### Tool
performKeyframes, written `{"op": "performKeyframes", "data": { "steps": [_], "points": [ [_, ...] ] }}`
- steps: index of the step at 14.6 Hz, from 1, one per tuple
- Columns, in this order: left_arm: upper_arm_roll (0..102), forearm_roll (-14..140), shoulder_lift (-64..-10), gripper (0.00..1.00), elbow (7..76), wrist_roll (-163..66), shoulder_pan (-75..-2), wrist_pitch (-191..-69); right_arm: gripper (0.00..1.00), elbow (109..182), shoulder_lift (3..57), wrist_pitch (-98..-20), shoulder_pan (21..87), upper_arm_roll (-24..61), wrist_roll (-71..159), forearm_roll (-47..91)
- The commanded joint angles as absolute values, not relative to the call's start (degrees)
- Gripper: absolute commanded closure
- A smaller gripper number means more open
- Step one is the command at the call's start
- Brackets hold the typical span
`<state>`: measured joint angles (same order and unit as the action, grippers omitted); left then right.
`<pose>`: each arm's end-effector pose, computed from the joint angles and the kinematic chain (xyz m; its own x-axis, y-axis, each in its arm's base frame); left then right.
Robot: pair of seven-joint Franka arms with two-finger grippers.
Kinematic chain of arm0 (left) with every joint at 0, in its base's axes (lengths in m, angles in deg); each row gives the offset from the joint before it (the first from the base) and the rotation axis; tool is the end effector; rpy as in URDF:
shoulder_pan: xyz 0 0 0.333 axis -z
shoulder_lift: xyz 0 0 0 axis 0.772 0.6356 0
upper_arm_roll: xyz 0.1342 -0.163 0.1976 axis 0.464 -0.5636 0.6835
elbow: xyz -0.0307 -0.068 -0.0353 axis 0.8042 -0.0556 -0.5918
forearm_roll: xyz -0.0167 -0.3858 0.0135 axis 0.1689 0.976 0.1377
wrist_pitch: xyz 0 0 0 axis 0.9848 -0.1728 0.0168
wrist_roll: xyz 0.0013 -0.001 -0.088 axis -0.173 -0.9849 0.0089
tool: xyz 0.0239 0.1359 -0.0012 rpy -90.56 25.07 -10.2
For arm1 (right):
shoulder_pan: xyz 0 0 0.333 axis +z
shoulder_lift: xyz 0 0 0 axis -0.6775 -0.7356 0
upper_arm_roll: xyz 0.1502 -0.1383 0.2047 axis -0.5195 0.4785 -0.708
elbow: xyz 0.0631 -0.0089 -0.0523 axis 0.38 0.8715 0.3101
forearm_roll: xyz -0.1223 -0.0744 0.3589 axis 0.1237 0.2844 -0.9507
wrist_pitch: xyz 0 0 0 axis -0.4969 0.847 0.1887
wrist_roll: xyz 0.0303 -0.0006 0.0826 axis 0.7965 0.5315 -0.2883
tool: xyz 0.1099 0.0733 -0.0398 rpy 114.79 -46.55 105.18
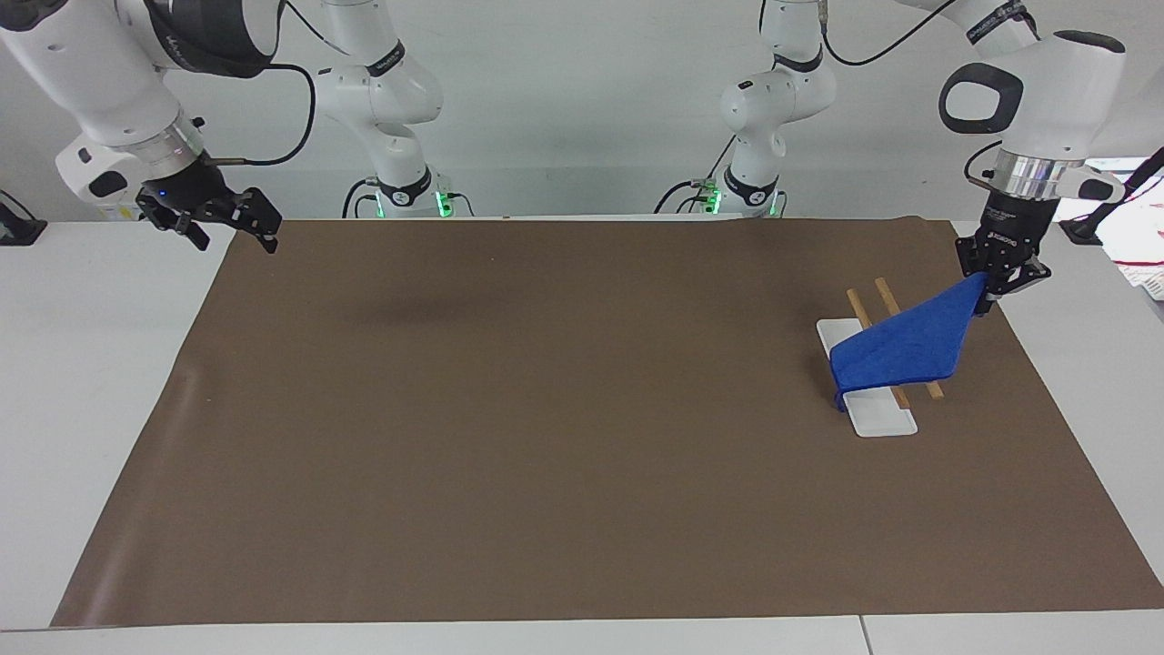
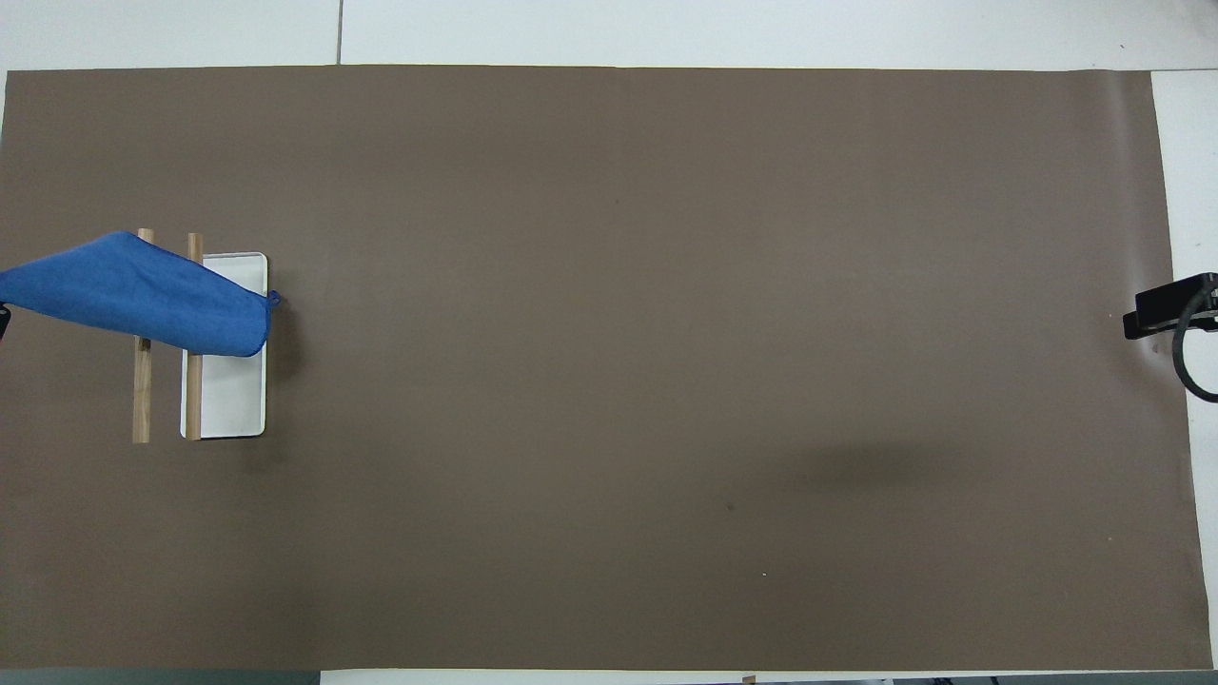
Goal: Right arm passes towel to left arm to hang
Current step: 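Lower the towel over the rack crossbar with the left gripper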
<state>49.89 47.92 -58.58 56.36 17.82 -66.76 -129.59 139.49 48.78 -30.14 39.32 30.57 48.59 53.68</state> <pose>0.5313 0.1062 0.4781 -0.1479 0.9851 -0.0879 0.8822 0.1716 0.4385 0.5146 -0.0747 0.5388 0.9929 -0.0756 -0.0922 -0.0751 -0.9971 0.0085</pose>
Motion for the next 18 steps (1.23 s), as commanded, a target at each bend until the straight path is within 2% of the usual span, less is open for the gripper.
{"op": "performKeyframes", "data": {
  "steps": [1, 4, 9, 18],
  "points": [
    [49.24, 46.63, -58.85, 1.00, 58.30, 19.09, -69.08, -133.59, 0.00, 141.25, 50.55, -30.27, 40.10, 31.50, 47.50, 54.59],
    [49.24, 46.63, -57.61, 1.00, 58.57, 18.74, -70.31, -134.83, 0.00, 141.25, 51.43, -27.81, 40.10, 32.90, 47.85, 54.41],
    [49.24, 46.63, -57.61, 1.00, 63.22, 18.91, -70.49, -135.80, 0.00, 141.43, 51.78, -27.90, 40.18, 32.47, 47.94, 54.06],
    [49.15, 46.63, -53.57, 1.00, 63.67, 18.74, -74.26, -138.17, 0.00, 141.34, 51.35, -28.69, 40.27, 32.64, 47.67, 53.80]
  ]
}}
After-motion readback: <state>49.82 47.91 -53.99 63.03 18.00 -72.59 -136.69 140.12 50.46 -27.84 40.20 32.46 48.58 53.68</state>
